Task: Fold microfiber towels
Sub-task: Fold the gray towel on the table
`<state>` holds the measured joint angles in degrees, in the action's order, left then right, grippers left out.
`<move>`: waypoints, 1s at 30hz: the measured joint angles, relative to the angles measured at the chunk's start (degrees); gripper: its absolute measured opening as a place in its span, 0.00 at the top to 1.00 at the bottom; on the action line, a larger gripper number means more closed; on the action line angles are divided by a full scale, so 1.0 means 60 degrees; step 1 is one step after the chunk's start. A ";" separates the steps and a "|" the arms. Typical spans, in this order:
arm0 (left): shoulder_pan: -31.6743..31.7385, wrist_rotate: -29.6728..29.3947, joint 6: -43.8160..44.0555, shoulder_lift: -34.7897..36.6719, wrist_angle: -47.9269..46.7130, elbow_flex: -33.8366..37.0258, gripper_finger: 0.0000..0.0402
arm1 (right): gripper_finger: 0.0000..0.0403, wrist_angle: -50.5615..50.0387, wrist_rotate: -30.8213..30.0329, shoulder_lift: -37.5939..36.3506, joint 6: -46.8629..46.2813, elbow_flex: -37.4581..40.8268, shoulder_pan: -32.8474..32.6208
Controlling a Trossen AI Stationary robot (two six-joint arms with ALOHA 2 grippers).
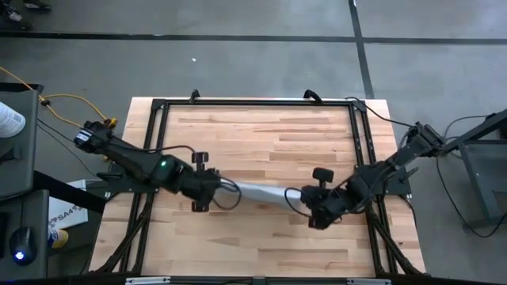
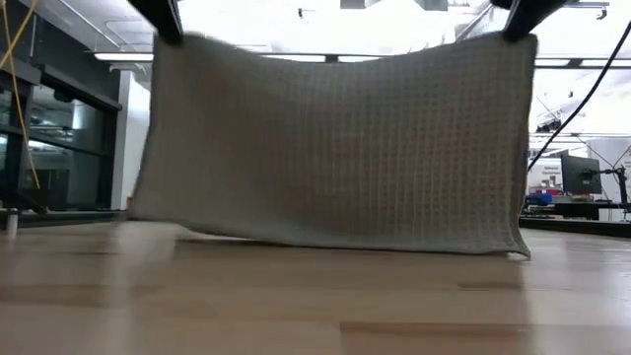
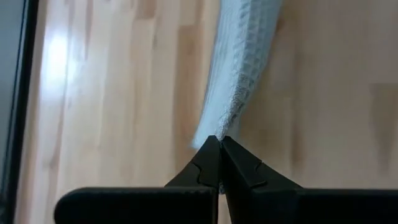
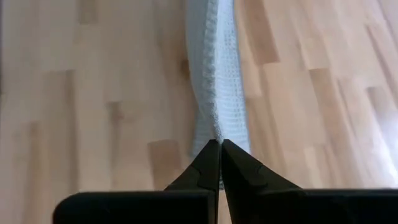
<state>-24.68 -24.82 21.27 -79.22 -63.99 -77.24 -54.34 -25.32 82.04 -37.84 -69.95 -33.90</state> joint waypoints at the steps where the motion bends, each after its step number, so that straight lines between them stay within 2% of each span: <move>1: -0.0149 0.0000 0.0030 0.0000 -0.0010 -0.0139 1.00 | 0.99 0.0088 -0.0019 0.0000 -0.0001 0.0000 -0.0118; 7: -0.0997 -0.0526 0.0295 0.0000 0.0036 -0.0860 1.00 | 0.99 0.0611 -0.0463 0.0000 0.0072 0.0000 -0.0648; 16: -0.1426 -0.0394 0.1285 -0.0018 0.0064 -0.0892 1.00 | 0.99 0.1480 -0.0422 0.0000 0.0091 -0.0030 -0.1155; 24: -0.2175 -0.0277 0.2016 -0.0022 0.0139 -0.0892 1.00 | 0.99 0.2006 -0.0222 0.0000 -0.0020 -0.0748 -0.1751; 27: -0.2300 -0.0267 0.2214 -0.0022 0.0217 -0.0814 1.00 | 0.99 0.1959 0.0180 -0.0011 -0.0650 -0.0849 -0.1766; 30: -0.2262 -0.0017 0.2345 -0.0031 0.0227 -0.0528 1.00 | 0.99 0.1578 0.1015 0.0028 -0.1483 -0.0824 -0.1498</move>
<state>-38.25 -24.92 35.34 -79.41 -62.63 -80.40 -44.87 -19.23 82.21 -46.74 -74.90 -42.88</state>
